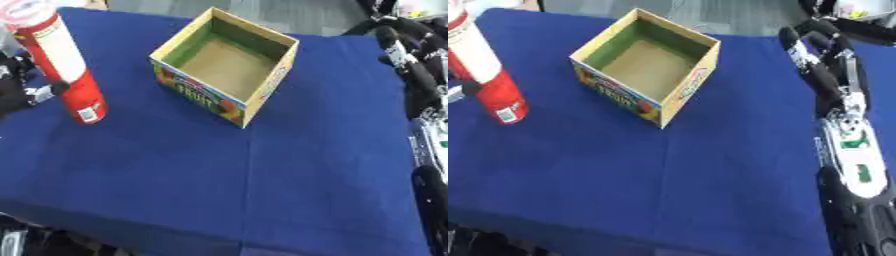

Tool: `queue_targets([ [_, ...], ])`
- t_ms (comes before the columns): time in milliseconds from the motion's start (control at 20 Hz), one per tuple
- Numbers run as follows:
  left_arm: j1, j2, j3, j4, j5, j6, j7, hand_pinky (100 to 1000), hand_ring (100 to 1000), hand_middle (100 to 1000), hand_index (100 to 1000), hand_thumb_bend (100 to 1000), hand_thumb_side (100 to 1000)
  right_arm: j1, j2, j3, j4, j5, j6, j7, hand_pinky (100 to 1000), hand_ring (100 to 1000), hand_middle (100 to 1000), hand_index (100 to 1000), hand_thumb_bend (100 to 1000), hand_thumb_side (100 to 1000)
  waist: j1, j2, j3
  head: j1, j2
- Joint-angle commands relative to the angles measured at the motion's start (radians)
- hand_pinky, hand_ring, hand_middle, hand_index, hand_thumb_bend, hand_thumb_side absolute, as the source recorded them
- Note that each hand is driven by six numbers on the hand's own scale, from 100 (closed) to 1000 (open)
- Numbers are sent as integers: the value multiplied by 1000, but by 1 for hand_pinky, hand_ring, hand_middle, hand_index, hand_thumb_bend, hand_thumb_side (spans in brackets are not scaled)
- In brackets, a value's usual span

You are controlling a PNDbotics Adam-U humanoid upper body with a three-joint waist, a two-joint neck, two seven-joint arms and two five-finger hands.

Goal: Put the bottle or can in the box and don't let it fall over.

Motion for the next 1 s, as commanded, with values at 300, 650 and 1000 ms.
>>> queue_targets([
  [300,-54,4,-8,3,-32,-14,-2,1000,976,759,851,852,383,-20,-8,2,-18,-10,-2,8,759,966,1000,814,670,389,3,-4,-7,9,-16],
  [650,-63,-3,-6,8,-33,-14,26,1000,964,743,801,796,352,-21,-8,3,-19,-11,-2,10,760,966,1000,814,670,388,5,-1,-10,11,-19],
  [1000,-67,-13,-5,15,-12,-4,46,1000,946,699,687,698,377,-22,-6,2,-19,-13,-2,12,760,967,1000,815,670,387,2,0,-11,13,-21],
])
